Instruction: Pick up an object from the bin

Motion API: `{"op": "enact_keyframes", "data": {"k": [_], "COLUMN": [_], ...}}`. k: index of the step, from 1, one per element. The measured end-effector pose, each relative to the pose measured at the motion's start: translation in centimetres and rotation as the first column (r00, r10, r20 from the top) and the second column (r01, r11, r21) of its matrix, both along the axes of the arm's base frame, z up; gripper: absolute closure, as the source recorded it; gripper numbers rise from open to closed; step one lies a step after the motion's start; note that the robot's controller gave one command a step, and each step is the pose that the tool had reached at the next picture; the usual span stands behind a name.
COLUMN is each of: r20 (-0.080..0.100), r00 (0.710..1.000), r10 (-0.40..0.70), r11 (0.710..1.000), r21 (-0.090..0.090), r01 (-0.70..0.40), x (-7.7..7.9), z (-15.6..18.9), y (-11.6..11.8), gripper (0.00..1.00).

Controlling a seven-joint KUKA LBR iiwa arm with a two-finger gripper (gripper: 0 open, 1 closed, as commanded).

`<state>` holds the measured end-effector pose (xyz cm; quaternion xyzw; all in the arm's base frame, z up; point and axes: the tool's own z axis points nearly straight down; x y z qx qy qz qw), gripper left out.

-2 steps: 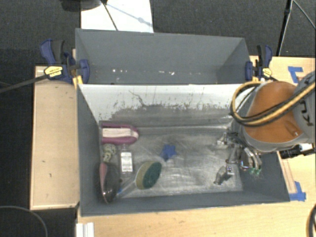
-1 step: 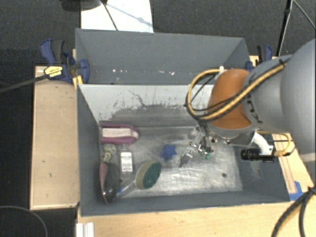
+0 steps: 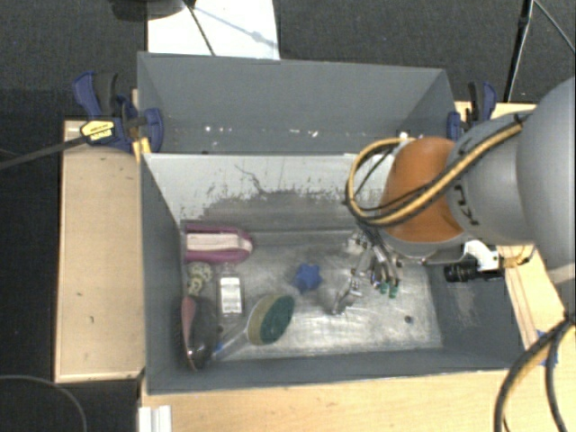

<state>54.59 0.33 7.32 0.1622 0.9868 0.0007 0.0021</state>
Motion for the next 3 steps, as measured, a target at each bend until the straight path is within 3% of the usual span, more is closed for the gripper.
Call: {"op": "enact_keyframes", "data": {"k": [1, 2, 3], "r20": [0.003, 0.001, -0.005], "r00": [0.999, 0.999, 0.986], "r10": [0.051, -0.043, 0.165], "r11": [0.999, 0.999, 0.986], "r21": [0.002, 0.000, -0.001], "r01": [-0.051, 0.043, -0.165], "x": [2.2, 4.8, -1.1], "z": [0.9, 2.4, 2.2], "y": [8.4, 7.3, 5.8], "gripper": [0.00, 0.00, 0.00]}}
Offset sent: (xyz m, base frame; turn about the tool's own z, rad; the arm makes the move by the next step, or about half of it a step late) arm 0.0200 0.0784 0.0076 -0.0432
